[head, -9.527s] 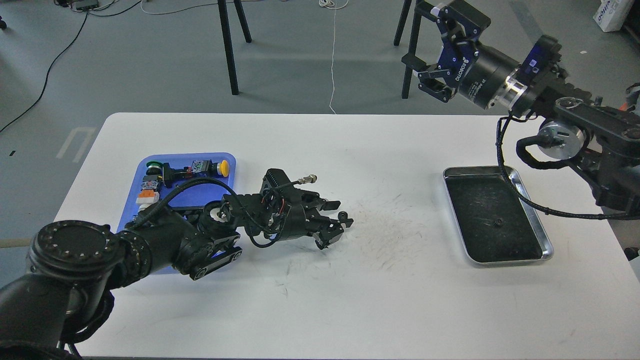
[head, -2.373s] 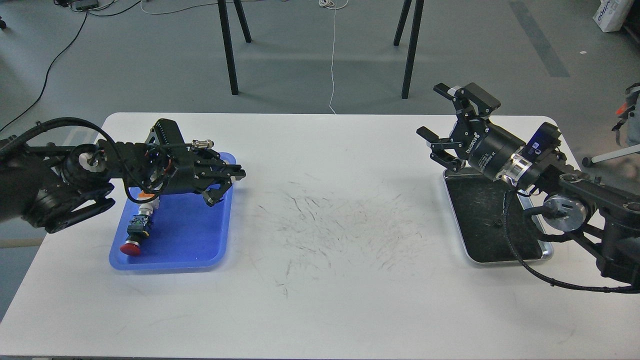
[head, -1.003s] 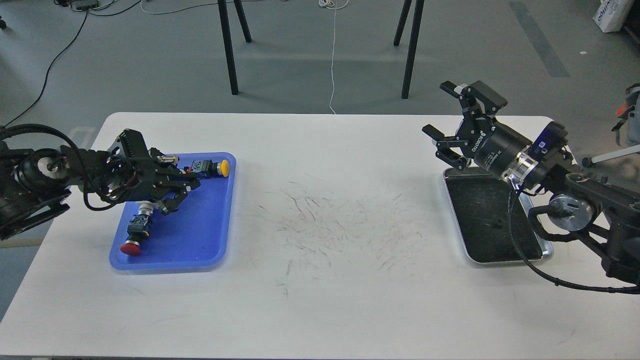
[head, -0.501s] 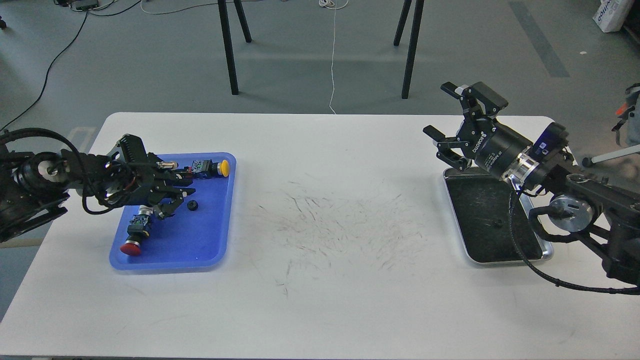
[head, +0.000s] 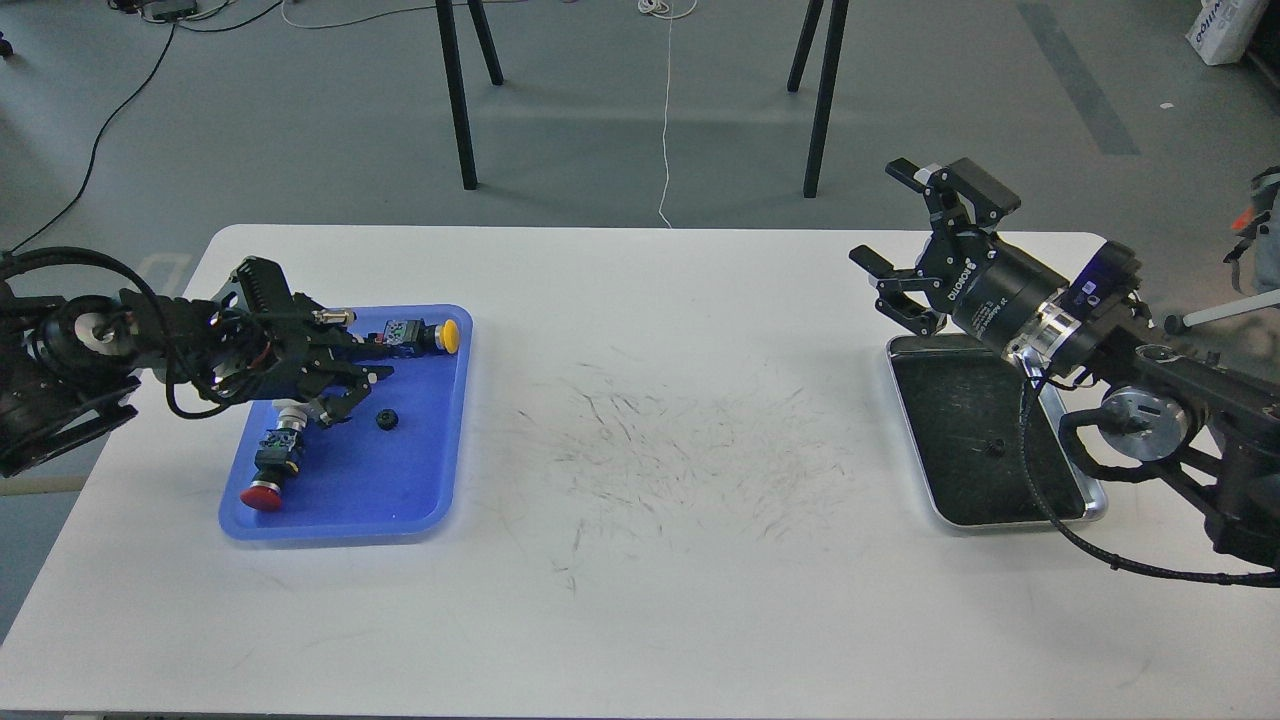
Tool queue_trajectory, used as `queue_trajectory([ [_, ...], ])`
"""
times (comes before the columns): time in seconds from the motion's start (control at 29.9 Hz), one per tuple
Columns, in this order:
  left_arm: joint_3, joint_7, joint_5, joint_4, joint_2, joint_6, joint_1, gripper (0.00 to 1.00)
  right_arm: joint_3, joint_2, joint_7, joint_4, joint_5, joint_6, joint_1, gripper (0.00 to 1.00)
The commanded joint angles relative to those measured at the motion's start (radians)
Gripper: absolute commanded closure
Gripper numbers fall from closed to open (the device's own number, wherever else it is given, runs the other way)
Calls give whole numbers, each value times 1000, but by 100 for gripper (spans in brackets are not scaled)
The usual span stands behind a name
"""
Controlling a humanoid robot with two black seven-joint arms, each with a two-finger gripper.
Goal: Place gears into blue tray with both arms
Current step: 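Raise the open left gripper up and away from the blue tray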
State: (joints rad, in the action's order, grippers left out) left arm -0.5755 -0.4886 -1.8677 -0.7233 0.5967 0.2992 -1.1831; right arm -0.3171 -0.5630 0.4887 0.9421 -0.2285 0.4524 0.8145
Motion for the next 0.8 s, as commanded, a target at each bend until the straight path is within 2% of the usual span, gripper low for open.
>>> queue_trajectory([
  [0.0,11,0,119,-1,-3,-3,0,66,0,0,0,-2,0,0,0,2],
  [0.07,13,0,175,-2,-9,-6,-3,62,0,0,0,-2,1,0,0,2],
  [0.13,19,0,226,-1,-12,-6,-3,51,0,-2,0,-2,0,0,0,2],
  [0.4,111,0,470,-4,-75,-29,8,21,6,-54,0,1,-23,2,3,2],
  [0.57,166,0,610,-10,-124,-69,22,11,7,-89,0,3,-141,2,5,2],
  [0.67,213,0,723,-8,-141,-75,51,2,13,-107,0,3,-231,2,3,2],
  [0.77,261,0,801,-2,-158,-109,57,1,15,-126,0,1,-327,0,0,2],
])
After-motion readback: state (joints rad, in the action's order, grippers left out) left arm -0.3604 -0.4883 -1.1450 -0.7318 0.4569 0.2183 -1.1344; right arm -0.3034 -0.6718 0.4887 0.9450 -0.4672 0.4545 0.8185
